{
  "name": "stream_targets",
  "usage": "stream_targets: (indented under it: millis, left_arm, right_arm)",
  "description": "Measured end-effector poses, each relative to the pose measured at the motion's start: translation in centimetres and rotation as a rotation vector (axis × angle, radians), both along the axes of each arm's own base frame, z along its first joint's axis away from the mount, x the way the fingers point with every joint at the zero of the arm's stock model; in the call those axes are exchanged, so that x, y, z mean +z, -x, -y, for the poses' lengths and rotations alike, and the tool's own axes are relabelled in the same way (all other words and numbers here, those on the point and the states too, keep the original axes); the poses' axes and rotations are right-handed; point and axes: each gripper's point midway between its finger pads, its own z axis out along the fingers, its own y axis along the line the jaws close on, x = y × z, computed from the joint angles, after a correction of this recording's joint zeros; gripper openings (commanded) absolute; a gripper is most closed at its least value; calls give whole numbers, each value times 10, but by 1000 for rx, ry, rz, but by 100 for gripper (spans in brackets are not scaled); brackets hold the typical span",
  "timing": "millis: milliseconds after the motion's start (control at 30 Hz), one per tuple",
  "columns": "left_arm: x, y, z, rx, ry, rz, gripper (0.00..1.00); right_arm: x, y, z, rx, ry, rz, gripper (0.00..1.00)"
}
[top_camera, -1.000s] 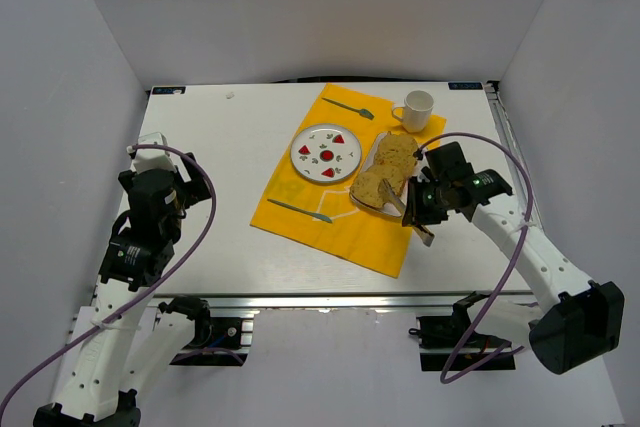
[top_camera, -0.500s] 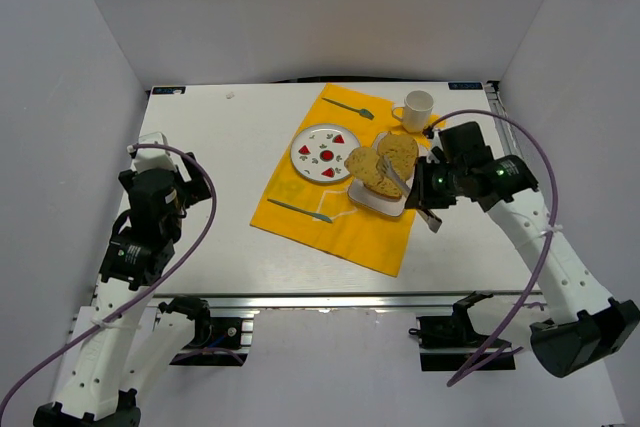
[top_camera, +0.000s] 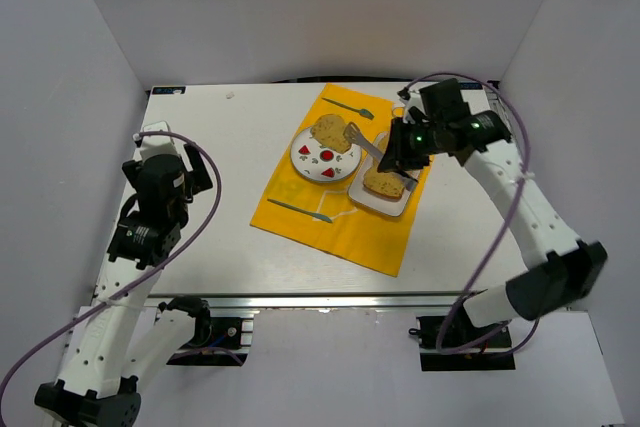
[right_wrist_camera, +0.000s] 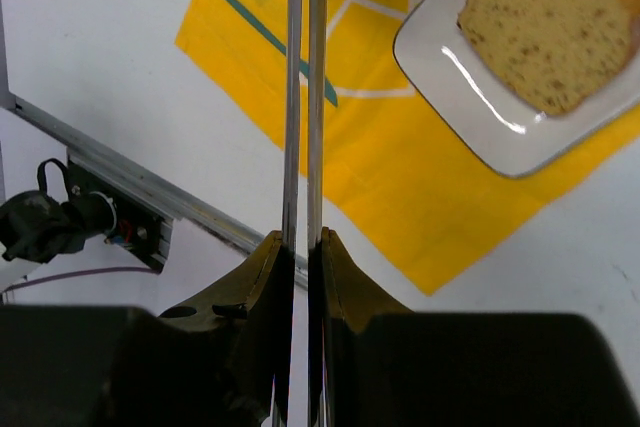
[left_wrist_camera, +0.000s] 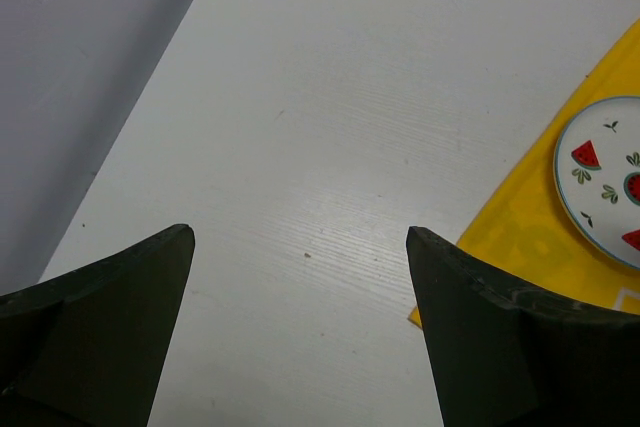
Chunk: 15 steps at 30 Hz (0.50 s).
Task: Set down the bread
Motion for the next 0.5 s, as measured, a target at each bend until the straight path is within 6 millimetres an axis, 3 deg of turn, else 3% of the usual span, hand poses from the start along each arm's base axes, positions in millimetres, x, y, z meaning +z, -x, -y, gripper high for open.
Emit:
stream_targets:
  millis: [267, 500]
  left_arm:
    - [4, -13, -8, 75, -14, 11, 98]
    - [5, -15, -13, 118, -22, 13, 98]
  right_arm:
    - [-74, -65, -37, 35, 16, -104, 0]
    - [-108, -90, -49, 64, 33, -124, 0]
